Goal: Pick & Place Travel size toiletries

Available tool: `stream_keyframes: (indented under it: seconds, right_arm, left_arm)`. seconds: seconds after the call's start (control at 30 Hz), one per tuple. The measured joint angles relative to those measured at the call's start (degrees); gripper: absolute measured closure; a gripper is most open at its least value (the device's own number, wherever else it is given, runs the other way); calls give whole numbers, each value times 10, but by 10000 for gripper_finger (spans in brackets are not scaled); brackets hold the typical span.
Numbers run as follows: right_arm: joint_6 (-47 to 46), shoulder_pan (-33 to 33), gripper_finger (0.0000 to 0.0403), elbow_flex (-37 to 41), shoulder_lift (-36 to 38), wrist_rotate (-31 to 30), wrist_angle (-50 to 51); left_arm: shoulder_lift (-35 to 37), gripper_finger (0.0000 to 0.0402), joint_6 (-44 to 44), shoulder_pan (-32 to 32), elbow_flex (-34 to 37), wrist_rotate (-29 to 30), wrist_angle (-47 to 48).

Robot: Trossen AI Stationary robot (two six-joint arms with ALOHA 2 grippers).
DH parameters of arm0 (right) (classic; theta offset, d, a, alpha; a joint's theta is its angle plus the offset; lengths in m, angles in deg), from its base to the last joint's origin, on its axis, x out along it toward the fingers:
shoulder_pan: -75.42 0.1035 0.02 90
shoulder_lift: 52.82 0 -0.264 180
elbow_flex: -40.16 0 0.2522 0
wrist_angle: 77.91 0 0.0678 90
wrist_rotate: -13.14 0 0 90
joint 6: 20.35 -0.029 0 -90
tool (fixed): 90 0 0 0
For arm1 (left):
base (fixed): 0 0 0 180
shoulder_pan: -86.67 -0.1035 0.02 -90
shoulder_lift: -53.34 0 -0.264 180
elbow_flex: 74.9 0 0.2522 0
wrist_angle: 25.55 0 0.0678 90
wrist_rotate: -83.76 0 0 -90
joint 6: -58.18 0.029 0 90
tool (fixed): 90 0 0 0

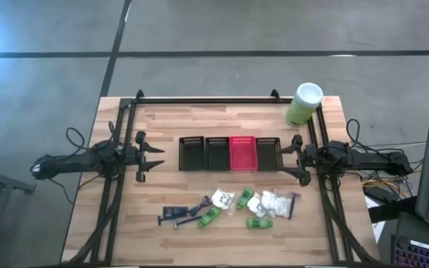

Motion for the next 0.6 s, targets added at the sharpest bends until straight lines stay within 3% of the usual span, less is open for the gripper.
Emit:
stream_keyframes:
  seconds: [0.6]
  right_arm:
    - [-1, 0, 43, 0, 0, 0, 0]
  left_arm:
    - [0, 225, 0, 0, 0, 0, 0]
